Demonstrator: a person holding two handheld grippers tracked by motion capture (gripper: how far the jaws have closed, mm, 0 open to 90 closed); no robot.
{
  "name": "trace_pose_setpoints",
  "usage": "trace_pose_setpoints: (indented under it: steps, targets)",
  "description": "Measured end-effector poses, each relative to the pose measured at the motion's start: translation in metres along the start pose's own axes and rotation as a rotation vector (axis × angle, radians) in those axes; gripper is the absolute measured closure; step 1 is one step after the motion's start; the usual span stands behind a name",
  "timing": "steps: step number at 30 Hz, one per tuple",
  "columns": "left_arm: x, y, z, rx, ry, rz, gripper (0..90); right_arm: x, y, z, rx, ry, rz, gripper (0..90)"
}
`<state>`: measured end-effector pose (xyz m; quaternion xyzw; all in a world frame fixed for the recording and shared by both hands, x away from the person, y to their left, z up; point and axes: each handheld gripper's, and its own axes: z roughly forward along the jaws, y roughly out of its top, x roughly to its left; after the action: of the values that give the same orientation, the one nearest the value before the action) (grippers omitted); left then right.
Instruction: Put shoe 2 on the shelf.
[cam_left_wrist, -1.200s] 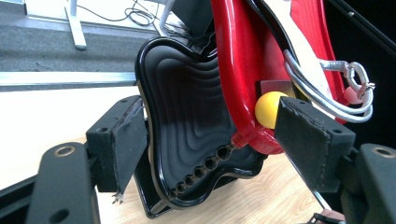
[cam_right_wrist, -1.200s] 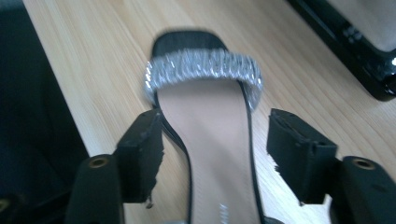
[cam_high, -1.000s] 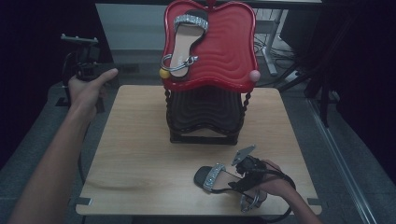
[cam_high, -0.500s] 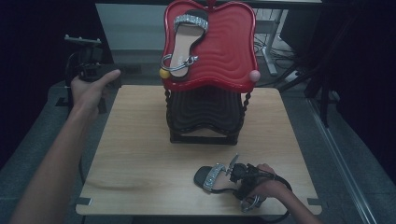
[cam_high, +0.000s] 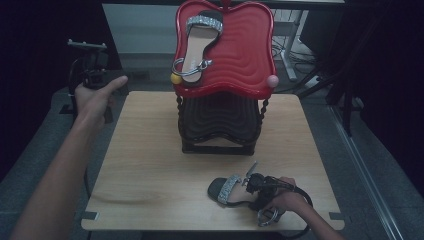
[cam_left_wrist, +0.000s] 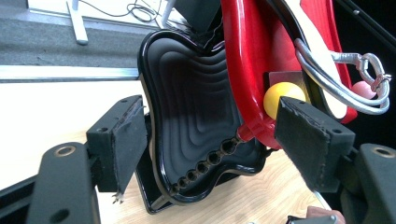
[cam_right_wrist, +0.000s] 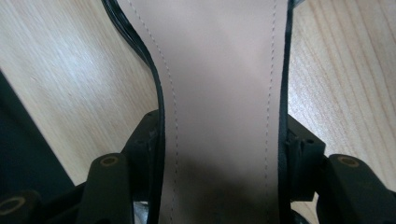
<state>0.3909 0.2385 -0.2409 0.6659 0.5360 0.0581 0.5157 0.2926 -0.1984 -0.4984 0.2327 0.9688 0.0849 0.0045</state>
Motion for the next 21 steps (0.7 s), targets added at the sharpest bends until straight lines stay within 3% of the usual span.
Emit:
trace_pose_setpoints:
  steps: [5, 10, 15, 21]
  targets:
    - [0.0, 0.001, -0.001, -0.002, 0.002, -0.002, 25.1, -0.008, -0.005, -0.013, -0.093, 0.088, 0.065, 42.6]
    - [0.0, 0.001, -0.001, -0.002, 0.002, -0.004, 25.2, -0.019, -0.019, -0.031, -0.227, 0.157, 0.143, 42.6]
    - [0.0, 0.001, -0.002, -0.003, 0.0, -0.006, 25.2, -0.033, -0.045, -0.046, -0.354, 0.207, 0.231, 42.6]
    - [0.0, 0.001, -0.003, -0.008, -0.004, -0.005, 25.3, -0.047, -0.08, -0.053, -0.452, 0.246, 0.336, 42.7]
